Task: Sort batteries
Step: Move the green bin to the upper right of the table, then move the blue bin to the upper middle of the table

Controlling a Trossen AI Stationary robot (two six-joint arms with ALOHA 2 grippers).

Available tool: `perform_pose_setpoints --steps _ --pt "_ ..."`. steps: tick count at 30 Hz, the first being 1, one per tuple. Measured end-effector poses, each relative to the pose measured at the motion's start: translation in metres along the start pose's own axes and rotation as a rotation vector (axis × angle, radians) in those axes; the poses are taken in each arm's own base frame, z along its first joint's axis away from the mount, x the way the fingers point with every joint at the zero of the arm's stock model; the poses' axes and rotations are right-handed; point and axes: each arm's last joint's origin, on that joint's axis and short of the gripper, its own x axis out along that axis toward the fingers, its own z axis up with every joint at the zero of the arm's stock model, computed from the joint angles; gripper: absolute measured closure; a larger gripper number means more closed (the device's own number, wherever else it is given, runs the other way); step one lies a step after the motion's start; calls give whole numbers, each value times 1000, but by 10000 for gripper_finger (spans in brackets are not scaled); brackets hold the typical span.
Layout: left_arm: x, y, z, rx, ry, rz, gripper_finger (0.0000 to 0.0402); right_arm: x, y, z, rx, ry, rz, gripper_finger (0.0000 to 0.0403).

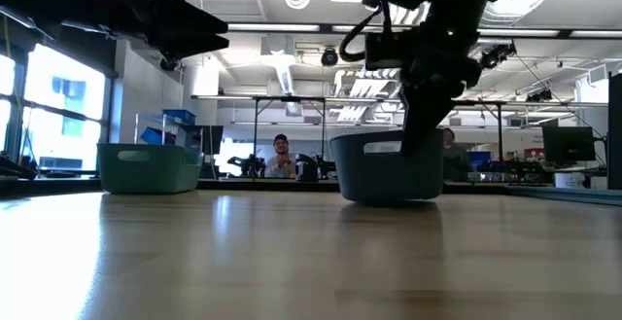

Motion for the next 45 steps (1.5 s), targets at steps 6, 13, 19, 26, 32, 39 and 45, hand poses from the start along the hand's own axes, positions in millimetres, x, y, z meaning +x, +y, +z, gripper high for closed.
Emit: perform_pose_setpoints --steps 6,13,19,26,32,39,45 --pt "-11 2 0 -37 40 0 163 7 -45 6 -147 26 -21 401" --pt "-20 4 -1 -66 85 1 163 13 -105 1 -210 86 -17 401" --pt "-21 5 -2 -71 95 5 163 14 -145 -9 -146 140 -44 401" --pt "-21 5 -3 -86 107 7 163 10 -164 -13 -77 150 -71 357" --pt "-23 10 3 -113 233 103 163 -19 -166 1 -69 31 -60 287" --pt "-33 25 25 -154 446 293 163 -77 -159 8 -51 -213 -78 263" --pt "-35 44 22 -216 674 317 165 -135 -114 -6 -64 -349 -112 265"
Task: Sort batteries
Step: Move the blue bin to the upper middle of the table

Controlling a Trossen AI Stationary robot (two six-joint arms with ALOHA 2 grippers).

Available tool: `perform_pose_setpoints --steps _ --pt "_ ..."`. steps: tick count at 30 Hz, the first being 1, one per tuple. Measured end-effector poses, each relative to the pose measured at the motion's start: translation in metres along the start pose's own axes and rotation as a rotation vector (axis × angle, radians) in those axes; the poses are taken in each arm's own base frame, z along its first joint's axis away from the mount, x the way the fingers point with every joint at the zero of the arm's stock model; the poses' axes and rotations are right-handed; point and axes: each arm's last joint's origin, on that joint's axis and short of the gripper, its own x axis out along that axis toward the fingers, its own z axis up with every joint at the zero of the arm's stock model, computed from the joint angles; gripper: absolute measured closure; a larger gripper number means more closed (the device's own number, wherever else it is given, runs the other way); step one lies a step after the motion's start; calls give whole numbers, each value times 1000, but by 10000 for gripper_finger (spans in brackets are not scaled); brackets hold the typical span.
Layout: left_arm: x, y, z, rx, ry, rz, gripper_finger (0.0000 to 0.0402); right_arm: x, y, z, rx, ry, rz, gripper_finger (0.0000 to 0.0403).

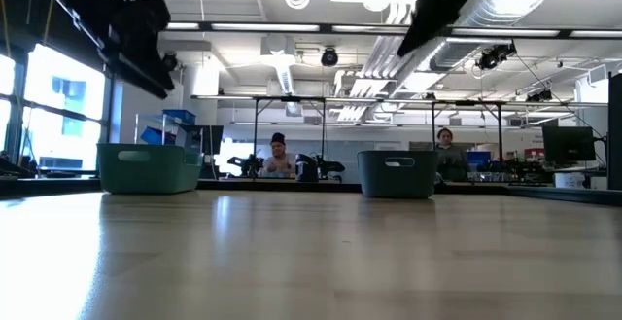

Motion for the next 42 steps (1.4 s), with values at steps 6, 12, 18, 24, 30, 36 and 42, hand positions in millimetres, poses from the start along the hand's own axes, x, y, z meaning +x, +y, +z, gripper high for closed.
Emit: perform_pose_setpoints --steps 6,12,18,24,30,36,42 --pt "33 21 11 36 234 140 192 -41 48 1 -45 -111 28 265" --pt "69 31 17 126 411 142 225 -50 83 -2 -86 -112 -28 265" --pt "95 36 13 182 519 141 231 -45 111 -9 -86 -52 -57 265" --pt "111 36 12 267 537 122 254 -38 137 -12 -100 -30 -45 265" --pt "119 27 15 334 484 62 354 -33 155 -16 -98 -11 -26 265" --pt "124 14 21 381 397 17 389 -30 163 -17 -85 -11 -49 265" --pt "128 3 33 362 245 -57 398 -28 164 -16 -77 -19 -54 265"
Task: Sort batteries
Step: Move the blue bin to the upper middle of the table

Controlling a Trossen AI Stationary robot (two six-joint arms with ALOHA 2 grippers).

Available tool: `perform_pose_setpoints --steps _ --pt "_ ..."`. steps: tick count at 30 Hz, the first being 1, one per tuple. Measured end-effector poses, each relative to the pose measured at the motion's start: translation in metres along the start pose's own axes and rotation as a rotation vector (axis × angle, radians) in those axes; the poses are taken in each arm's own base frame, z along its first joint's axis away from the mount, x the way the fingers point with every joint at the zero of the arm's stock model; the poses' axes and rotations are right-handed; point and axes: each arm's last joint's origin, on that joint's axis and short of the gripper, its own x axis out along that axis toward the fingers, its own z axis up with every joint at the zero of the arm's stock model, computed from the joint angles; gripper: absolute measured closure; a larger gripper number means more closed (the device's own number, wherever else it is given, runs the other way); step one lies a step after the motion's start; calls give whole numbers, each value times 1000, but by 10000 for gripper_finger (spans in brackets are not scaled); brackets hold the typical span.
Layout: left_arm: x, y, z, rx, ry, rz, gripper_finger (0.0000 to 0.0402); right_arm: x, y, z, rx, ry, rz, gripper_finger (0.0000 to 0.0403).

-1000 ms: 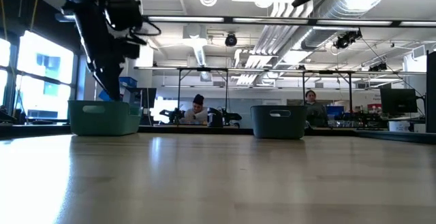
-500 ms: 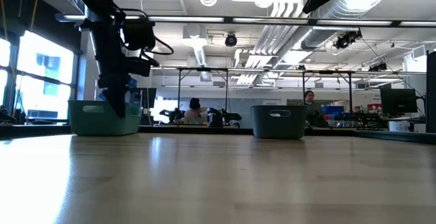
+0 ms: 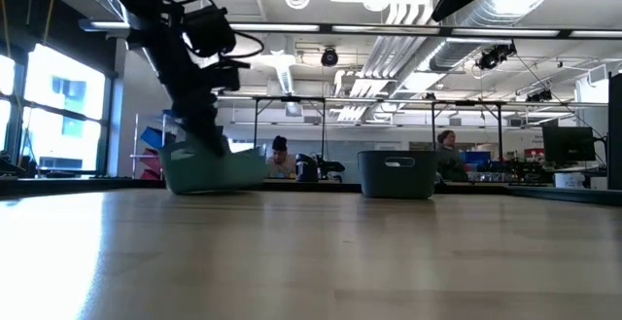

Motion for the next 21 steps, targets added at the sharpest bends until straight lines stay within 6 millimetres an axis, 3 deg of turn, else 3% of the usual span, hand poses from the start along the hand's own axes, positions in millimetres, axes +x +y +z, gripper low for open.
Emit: perform_pose_setpoints --steps 5,10,21 --pt "8 4 27 -71 -99 -20 399 0 0 1 4 -12 -15 265" --pt "27 6 58 -112 -102 -31 400 0 0 1 16 -16 -13 265" --pt "65 -7 114 -110 -126 -82 391 0 0 1 87 -16 -13 265"
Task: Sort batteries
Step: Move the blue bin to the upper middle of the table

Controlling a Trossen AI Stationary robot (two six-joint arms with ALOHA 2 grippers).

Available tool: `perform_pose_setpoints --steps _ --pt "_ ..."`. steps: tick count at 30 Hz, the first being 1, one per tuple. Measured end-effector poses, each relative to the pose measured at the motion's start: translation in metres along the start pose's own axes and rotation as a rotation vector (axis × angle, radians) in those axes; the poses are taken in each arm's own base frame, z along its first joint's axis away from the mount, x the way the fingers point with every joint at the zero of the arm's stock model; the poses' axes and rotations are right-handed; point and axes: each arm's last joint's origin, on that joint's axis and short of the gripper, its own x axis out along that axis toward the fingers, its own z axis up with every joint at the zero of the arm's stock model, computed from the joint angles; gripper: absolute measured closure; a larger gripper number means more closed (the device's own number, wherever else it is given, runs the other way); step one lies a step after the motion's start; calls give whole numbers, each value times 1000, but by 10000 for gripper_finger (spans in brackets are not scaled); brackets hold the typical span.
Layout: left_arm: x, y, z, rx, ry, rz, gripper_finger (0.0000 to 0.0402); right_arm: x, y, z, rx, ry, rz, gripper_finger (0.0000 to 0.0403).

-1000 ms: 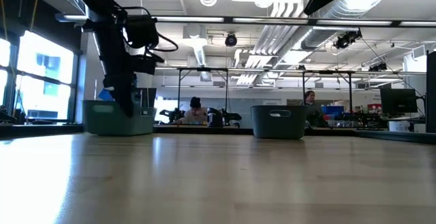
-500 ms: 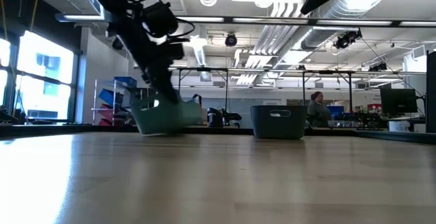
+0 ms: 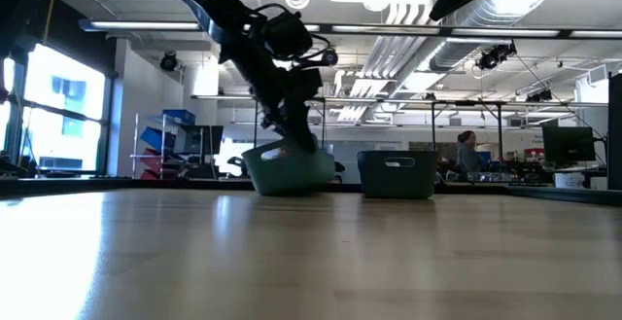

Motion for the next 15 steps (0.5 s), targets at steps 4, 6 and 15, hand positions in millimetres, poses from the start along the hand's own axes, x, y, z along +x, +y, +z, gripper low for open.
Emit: perform_pose_setpoints --steps 4,6,15 --pt "7 -1 10 -31 -26 -1 377 0 0 0 30 0 0 265" --pt "9 -1 14 -32 -33 -1 363 0 0 0 35 0 0 265" --pt "10 1 24 -36 -139 -11 257 1 -4 0 69 -14 -65 265"
